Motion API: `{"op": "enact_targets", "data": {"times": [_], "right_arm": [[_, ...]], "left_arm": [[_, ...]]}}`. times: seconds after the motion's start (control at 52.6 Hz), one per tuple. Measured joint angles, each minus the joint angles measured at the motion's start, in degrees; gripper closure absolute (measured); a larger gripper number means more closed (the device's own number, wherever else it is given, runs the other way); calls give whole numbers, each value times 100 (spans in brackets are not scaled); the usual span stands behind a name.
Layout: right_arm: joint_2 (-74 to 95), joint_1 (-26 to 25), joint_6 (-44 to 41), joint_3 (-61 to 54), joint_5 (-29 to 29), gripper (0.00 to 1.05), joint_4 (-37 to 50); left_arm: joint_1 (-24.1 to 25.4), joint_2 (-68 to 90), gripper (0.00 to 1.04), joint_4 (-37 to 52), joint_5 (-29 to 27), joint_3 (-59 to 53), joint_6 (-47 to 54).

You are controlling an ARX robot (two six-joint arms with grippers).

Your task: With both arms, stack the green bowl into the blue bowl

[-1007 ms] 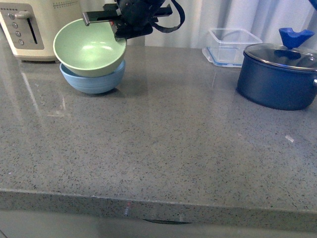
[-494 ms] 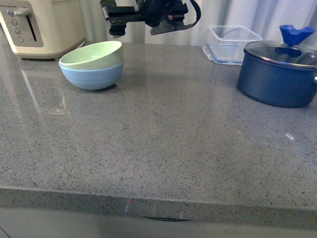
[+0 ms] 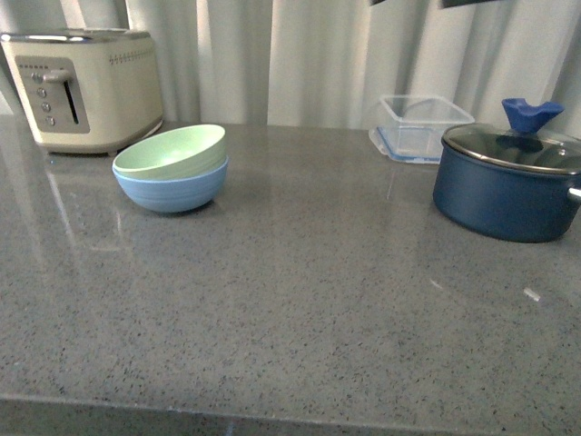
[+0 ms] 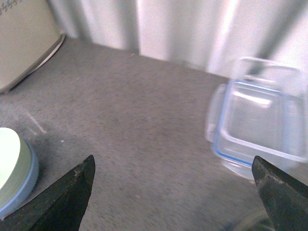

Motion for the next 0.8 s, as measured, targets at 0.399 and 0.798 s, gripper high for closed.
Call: {"op": "enact_targets", "data": {"times": [0.399, 0.798], "right_arm": [[-3263, -970, 557, -4787, 20, 10, 1019], [-5080, -1440, 671, -6830, 833, 10, 1537]], "left_arm": [[0, 0, 7, 0, 0, 0, 0], [0, 0, 7, 0, 2, 0, -2]]}}
